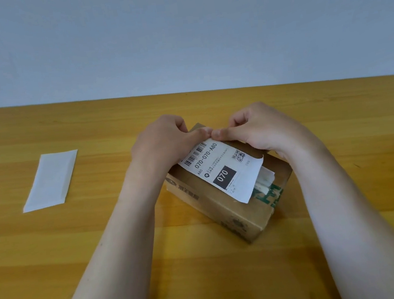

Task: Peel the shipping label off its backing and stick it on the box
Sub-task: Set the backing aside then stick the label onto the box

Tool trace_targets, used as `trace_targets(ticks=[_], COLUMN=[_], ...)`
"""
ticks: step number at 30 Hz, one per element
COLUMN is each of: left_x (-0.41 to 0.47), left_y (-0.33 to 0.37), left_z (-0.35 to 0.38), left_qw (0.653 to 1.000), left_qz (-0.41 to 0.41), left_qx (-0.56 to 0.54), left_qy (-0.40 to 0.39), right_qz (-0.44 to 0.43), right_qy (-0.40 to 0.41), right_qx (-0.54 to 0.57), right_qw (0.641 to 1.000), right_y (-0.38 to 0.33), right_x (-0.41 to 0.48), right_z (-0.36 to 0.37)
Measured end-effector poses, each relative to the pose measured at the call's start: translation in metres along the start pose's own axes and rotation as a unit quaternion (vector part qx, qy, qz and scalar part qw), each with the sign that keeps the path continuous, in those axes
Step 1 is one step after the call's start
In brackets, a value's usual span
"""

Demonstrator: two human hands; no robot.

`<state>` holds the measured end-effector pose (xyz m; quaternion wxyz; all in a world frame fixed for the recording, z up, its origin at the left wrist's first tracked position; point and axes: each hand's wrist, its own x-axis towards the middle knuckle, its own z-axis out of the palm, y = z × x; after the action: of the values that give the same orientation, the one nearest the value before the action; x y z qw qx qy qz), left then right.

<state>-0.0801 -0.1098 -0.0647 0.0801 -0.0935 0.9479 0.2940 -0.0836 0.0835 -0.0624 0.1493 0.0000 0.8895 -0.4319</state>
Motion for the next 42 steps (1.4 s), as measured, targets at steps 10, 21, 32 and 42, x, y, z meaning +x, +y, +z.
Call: trace_targets(ticks=[10, 21, 32, 42], left_x=[0.0, 0.002, 0.002, 0.004], left_y=[-0.007, -0.007, -0.004, -0.003], left_z=[-0.011, -0.012, -0.007, -0.004], left_qw=[0.997, 0.997, 0.997, 0.996], left_qz=[-0.009, 0.037, 0.053, 0.048], left_qx=[0.011, -0.031, -0.045, -0.074], left_qy=[0.069, -0.059, -0.033, -0.021], right_qz=[-0.006, 0.019, 0.022, 0.025], right_qy=[0.049, 0.001, 0.021, 0.026], right_qx=[-0.027, -0.04, -0.034, -0.049], right_qw=[0.998, 0.999, 0.999, 0.998], right_y=[-0.012, -0.004, 0.003, 0.006], right_x=[-0.013, -0.006, 0.0, 0.001], right_z=[-0.014, -0.006, -0.004, -0.009])
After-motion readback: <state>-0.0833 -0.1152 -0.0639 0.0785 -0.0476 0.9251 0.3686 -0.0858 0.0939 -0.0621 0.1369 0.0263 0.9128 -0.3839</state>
